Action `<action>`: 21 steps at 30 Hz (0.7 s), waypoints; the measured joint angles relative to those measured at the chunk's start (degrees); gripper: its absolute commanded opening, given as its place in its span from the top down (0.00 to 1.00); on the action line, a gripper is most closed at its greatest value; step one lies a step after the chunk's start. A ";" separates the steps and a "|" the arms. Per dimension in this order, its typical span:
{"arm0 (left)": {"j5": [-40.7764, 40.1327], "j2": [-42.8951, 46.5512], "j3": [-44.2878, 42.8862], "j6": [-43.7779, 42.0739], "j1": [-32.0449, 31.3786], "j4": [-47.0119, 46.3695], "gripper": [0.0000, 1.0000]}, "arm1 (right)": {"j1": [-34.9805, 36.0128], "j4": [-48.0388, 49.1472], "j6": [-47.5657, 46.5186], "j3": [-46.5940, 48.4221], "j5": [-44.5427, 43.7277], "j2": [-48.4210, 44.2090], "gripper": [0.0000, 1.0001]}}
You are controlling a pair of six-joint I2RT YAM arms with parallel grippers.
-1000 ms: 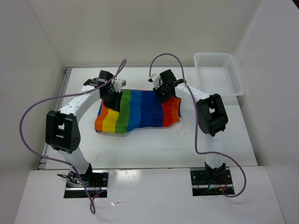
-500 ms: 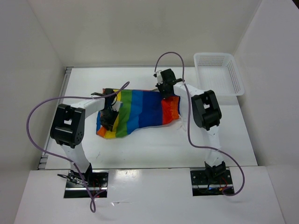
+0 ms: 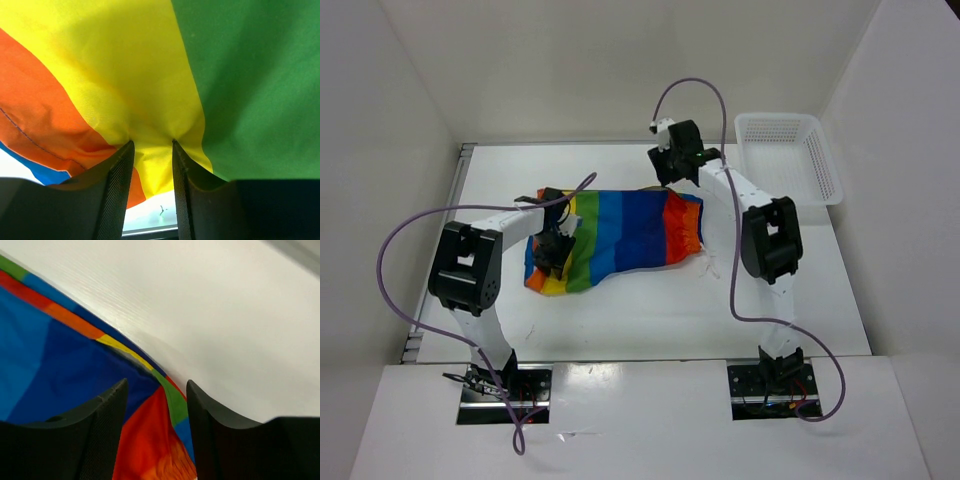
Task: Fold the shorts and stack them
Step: Fold the shorts
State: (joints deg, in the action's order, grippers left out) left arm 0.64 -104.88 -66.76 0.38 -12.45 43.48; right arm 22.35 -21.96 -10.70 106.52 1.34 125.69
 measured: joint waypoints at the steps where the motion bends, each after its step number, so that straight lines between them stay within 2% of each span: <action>1: -0.11 -0.07 -0.13 -0.02 0.04 0.00 0.55 | -0.24 -0.66 0.50 -0.13 0.74 -1.88 0.42; 4: 0.11 -0.07 -0.37 -0.09 0.37 0.02 0.54 | -2.19 -1.31 2.43 -3.52 3.58 -9.84 0.38; 8: 3.87 -0.09 -2.93 -0.13 2.32 0.46 0.53 | -8.13 -2.08 5.27 -15.19 7.56 -22.23 0.32; 10: 5.60 0.00 -5.55 -0.13 3.15 0.66 0.51 | -11.65 -2.49 6.45 -20.85 9.62 -25.18 0.27; 13: 7.45 0.79 -9.79 -0.15 3.98 0.85 0.43 | -15.04 -3.48 7.61 -28.28 12.72 -24.98 0.19; 16: 8.63 1.92 -13.42 -0.17 5.03 0.81 0.42 | -15.13 -6.32 8.17 -33.86 17.62 -23.17 0.14; 21: 7.85 1.44 -15.65 -0.17 9.86 -0.31 0.42 | -14.45 -7.21 10.27 -35.30 24.22 -20.35 0.12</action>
State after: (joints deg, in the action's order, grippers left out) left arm 8.49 -103.44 -82.41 0.21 -2.59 43.18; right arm 7.90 -29.17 -0.43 71.22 25.56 105.34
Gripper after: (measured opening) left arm 0.578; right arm 0.881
